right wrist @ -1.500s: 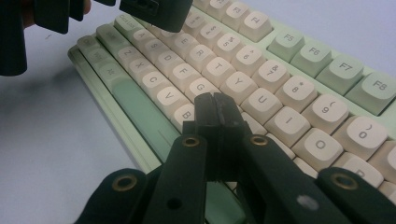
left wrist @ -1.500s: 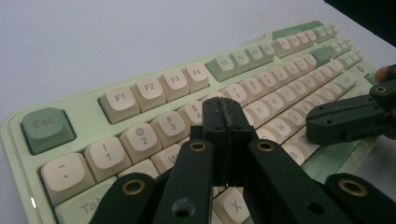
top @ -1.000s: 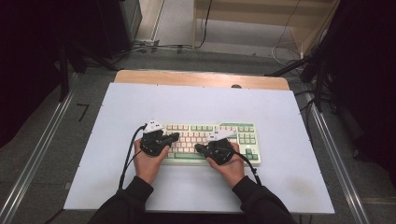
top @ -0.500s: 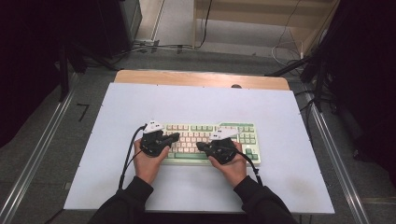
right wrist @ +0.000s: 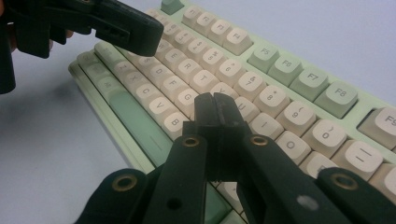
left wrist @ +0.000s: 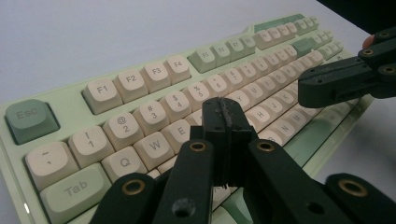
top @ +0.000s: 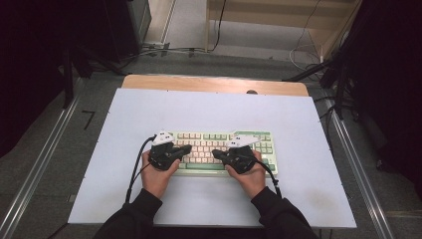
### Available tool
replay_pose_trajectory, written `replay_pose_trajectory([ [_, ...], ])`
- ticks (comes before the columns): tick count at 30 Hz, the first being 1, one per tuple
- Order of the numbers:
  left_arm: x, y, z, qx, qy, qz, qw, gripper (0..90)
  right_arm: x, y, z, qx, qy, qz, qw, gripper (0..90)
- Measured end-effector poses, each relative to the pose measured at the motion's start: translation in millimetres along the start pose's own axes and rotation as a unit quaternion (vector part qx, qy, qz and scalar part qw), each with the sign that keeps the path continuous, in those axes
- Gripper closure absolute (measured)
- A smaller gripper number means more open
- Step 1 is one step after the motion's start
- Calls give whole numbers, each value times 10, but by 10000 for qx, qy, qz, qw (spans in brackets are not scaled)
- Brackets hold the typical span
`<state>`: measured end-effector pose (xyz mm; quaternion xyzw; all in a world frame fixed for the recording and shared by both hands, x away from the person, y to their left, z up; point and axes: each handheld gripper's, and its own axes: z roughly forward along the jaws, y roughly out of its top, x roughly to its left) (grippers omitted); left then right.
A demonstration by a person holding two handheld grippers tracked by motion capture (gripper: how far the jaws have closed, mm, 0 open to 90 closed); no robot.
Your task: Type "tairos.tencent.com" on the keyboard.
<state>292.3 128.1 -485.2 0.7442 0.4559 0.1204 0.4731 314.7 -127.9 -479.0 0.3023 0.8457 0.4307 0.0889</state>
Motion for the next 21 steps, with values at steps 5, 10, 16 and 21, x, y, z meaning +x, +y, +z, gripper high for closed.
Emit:
replay_pose_trajectory([
  [5,-21,-17,8,45,-35,22,10000,900,-18,-2,-10,-17,-16,14,10000,882],
  [10,-43,-43,20,120,-69,66,9999,900,-31,-4,-18,-23,-30,38,10000,882],
  [16,-66,-61,23,172,-91,101,9998,900,-47,-5,-28,-37,-45,51,10000,881],
  [21,-78,-77,35,228,-121,116,9996,900,-51,-6,-29,-35,-45,64,10000,882],
])
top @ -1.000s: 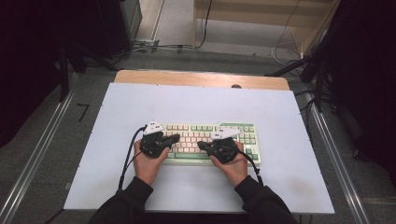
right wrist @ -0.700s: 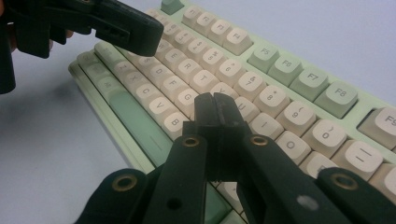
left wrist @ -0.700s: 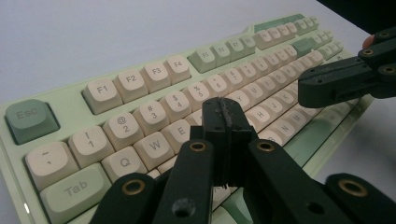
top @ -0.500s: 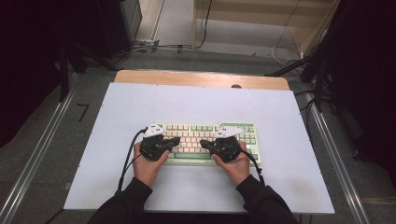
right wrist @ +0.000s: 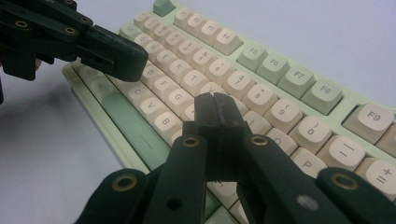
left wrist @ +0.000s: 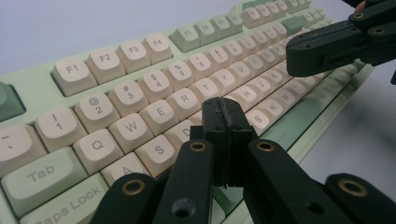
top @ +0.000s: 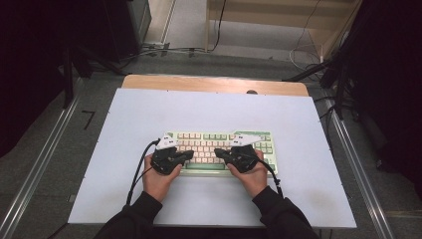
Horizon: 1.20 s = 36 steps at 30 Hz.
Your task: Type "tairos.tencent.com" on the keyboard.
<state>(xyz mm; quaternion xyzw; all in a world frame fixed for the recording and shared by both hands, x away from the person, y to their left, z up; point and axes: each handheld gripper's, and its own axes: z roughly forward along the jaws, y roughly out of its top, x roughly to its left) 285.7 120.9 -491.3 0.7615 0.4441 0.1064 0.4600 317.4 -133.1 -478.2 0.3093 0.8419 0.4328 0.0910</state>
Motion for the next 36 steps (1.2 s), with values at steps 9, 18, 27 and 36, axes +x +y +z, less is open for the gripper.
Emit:
replay_pose_trajectory([
  [9,-31,-36,30,94,-19,44,9999,900,-2,0,-2,0,-1,21,10000,881],
  [18,-54,-64,70,172,43,130,9998,900,-3,-3,-2,5,-10,19,10000,882],
  [27,-8,-35,14,2,23,5,10000,900,-3,-5,-3,4,-9,13,10000,882],
  [36,66,-8,-19,-205,138,-134,9996,900,2,-10,4,25,5,-9,10000,882],
])
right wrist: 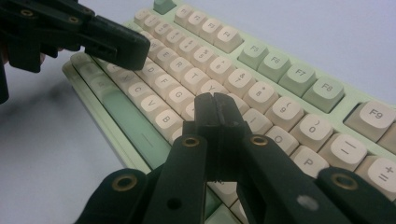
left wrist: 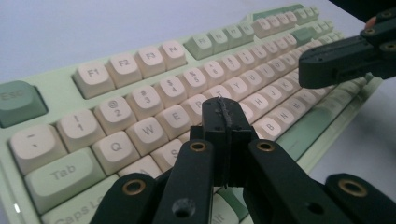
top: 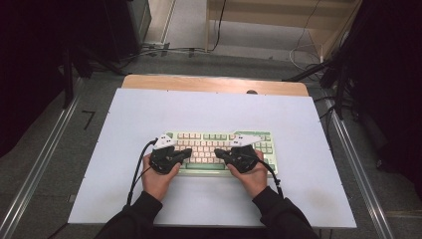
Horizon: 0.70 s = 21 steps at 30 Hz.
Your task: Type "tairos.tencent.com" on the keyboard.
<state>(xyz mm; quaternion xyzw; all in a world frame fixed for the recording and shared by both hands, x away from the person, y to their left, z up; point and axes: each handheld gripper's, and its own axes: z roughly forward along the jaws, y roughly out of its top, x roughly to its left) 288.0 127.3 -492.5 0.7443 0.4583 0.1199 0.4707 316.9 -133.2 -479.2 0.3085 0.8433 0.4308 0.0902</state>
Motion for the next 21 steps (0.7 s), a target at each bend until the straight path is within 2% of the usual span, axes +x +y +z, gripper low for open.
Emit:
replay_pose_trajectory([
  [14,78,69,-11,-182,152,-127,9996,900,19,-5,12,31,28,-14,10000,882],
  [21,105,84,35,-147,200,-160,9996,900,24,-9,19,45,40,-28,10000,882],
])
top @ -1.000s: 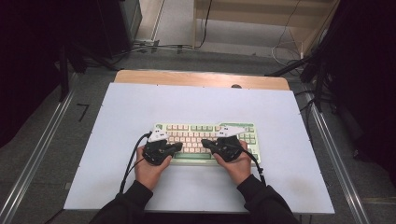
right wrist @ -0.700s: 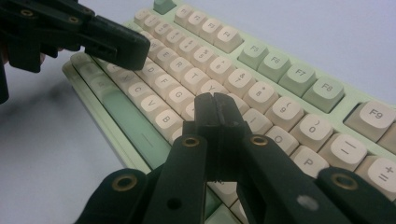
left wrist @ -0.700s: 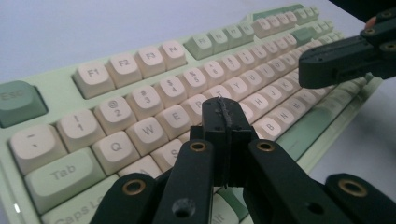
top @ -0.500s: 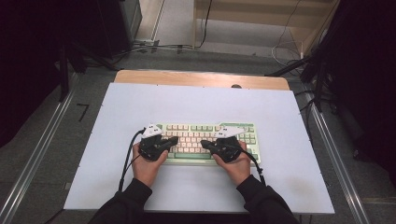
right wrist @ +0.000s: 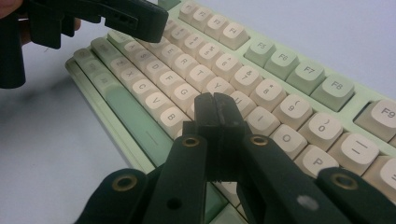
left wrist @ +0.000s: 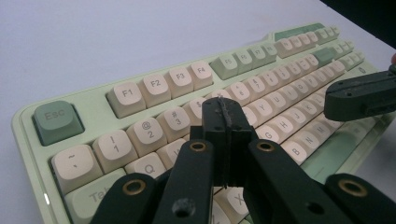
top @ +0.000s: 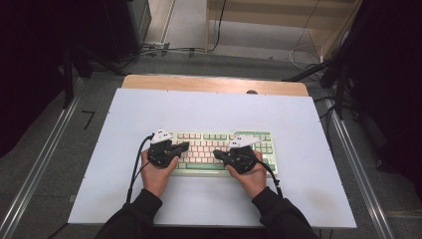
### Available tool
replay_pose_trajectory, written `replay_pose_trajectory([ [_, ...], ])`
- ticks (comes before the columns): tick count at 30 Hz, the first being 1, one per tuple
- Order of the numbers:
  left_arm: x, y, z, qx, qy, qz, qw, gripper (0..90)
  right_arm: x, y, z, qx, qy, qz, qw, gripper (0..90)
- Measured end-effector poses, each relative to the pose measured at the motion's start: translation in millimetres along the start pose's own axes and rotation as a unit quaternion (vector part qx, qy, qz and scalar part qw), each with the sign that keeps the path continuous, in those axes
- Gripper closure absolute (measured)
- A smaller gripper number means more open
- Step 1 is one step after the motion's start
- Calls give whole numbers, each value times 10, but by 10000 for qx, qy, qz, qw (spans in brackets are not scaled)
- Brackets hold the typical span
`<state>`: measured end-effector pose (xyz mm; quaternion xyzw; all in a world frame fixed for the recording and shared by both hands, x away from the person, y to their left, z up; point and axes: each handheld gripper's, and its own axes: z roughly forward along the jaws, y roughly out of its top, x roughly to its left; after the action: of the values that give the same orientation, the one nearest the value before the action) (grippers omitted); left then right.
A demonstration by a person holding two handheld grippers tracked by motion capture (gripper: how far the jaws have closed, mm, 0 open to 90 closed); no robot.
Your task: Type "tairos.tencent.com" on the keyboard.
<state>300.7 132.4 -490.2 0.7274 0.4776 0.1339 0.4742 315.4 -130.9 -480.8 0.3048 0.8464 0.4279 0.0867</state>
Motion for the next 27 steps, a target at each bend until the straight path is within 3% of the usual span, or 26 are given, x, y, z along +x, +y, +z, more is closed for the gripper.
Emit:
replay_pose_trajectory([
  [21,23,-1,88,88,64,-38,9999,900,6,-5,11,12,13,16,10000,882],
  [27,7,-6,115,153,120,51,9998,900,4,-5,10,12,9,19,10000,882],
])
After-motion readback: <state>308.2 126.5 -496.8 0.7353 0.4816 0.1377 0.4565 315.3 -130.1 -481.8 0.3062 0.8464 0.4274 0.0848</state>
